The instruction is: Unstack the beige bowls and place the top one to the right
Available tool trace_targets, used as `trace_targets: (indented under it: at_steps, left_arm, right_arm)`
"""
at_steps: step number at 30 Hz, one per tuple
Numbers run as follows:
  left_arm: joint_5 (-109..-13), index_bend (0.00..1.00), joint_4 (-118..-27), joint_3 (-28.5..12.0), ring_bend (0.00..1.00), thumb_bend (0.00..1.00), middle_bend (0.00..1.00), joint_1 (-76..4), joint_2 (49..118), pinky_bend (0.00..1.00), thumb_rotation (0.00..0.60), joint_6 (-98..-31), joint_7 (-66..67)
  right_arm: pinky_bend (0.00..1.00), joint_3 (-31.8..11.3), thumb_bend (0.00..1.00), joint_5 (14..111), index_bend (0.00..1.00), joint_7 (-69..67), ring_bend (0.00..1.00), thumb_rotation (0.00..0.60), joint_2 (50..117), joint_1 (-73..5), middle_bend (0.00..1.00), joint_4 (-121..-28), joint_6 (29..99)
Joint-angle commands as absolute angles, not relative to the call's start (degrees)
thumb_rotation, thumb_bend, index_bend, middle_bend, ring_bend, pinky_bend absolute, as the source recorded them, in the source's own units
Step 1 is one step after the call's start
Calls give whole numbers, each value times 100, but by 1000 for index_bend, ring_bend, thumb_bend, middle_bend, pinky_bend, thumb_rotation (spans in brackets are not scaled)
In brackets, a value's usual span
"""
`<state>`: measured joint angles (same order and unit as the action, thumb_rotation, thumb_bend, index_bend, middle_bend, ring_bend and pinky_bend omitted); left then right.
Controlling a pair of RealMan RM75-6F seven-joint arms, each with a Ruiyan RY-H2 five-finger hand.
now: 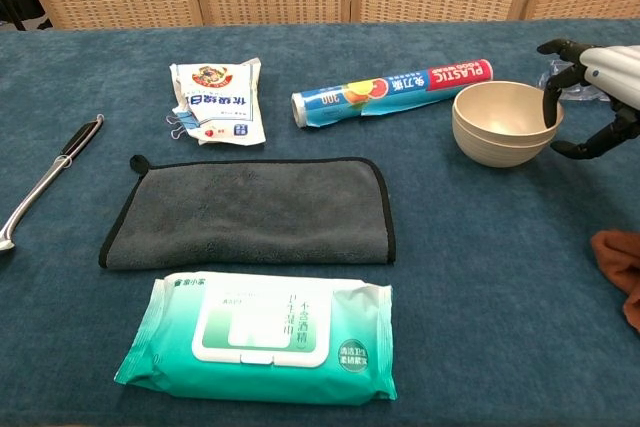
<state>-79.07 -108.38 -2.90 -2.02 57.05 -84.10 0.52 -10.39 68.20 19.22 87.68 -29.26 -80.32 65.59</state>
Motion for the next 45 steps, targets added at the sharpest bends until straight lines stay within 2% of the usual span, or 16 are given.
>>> trace_targets:
  at_steps: [1,23,45]
  left_arm:
    - [-7906,264,-10836,-292,0,176,0,-201,5705,50,600,-8413,42]
    - [-7930,264,-10839,-275,0,177,0,-206,5708,50,600,-8404,51]
    - [-7950,265,-10844,-263,0,177,0,-214,5716,50,600,-8396,68]
  right_arm:
    - [194,-1036,363,6822,526,1935,0,600,8781,-2927,13,-8020,6564]
    - [207,-1037,363,6773,603,2069,0,600,8793,-2918,13,-8066,6597]
    - [207,-1146,363,6770,613,2341,0,600,8656,-3017,13,-8270,6651]
